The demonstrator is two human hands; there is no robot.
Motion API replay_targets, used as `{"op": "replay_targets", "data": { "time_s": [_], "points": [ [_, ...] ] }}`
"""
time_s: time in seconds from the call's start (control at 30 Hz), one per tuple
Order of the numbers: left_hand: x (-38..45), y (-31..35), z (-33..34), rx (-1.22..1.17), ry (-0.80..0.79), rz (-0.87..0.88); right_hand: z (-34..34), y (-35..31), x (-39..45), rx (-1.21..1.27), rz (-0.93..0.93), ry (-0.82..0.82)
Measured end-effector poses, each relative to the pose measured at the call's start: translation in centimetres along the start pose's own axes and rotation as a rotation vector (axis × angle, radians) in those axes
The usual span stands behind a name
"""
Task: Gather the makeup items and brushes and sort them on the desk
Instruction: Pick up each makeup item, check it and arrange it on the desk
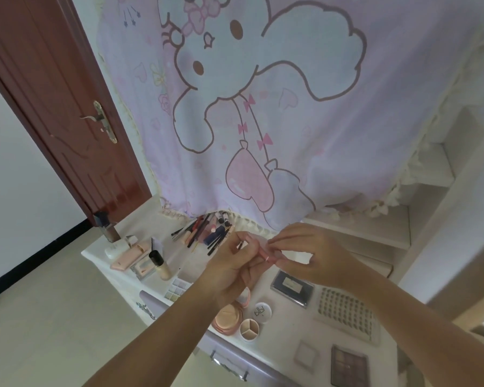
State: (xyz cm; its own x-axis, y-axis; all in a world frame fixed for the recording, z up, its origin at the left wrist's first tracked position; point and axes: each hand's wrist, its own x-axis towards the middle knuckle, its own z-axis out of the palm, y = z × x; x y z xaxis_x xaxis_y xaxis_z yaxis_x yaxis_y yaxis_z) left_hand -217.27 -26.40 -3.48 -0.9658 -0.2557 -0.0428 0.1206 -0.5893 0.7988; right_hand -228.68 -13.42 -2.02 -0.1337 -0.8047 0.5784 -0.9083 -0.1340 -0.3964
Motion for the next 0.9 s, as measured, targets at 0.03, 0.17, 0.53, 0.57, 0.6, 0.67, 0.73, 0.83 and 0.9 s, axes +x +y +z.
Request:
{"op": "replay_targets", "data": {
  "time_s": [0.03,0.17,0.53,0.57,0.6,0.67,0.73,0.83,0.9],
  "points": [
    [-0.3,-0.1,-0.2,0.011,0.008,0.0,0.2,0.1,-0.2,-0.001,-0.008,-0.001],
    [-0.7,-0.4,-0.9,0.062,-0.017,-0.004,1.3,0.3,-0.8,-0.005,-0.05,-0.019],
    [-1.4,-3.5,-2.3,-0.057,0.008,-0.142,2.0,1.1,-2.0,0.12,0.133,-0.003],
    [-1.4,-3.8,-2.5,-0.057,0.009,-0.174,2.0,1.3,-2.3,0.182,0.239,-0.002],
    [-1.5,-4.2,-2.8,-0.063,0.015,-0.216,1.9,1.6,-2.7,0.245,0.365,-0.01],
    [-1.9,-5.0,-3.6,-0.096,0.024,-0.318,2.0,2.5,-3.6,0.348,0.604,-0.102],
    [-2.4,-6.1,-4.5,-0.135,0.084,-0.421,2.6,3.1,-4.3,0.424,0.755,-0.22],
    [-3.0,-8.1,-5.5,-0.127,0.295,-0.502,4.4,4.0,-5.3,0.549,0.91,-0.304],
    [-3.4,-9.8,-6.0,-0.14,0.4,-0.546,6.0,4.7,-6.4,0.596,1.028,-0.33]
  ]
}}
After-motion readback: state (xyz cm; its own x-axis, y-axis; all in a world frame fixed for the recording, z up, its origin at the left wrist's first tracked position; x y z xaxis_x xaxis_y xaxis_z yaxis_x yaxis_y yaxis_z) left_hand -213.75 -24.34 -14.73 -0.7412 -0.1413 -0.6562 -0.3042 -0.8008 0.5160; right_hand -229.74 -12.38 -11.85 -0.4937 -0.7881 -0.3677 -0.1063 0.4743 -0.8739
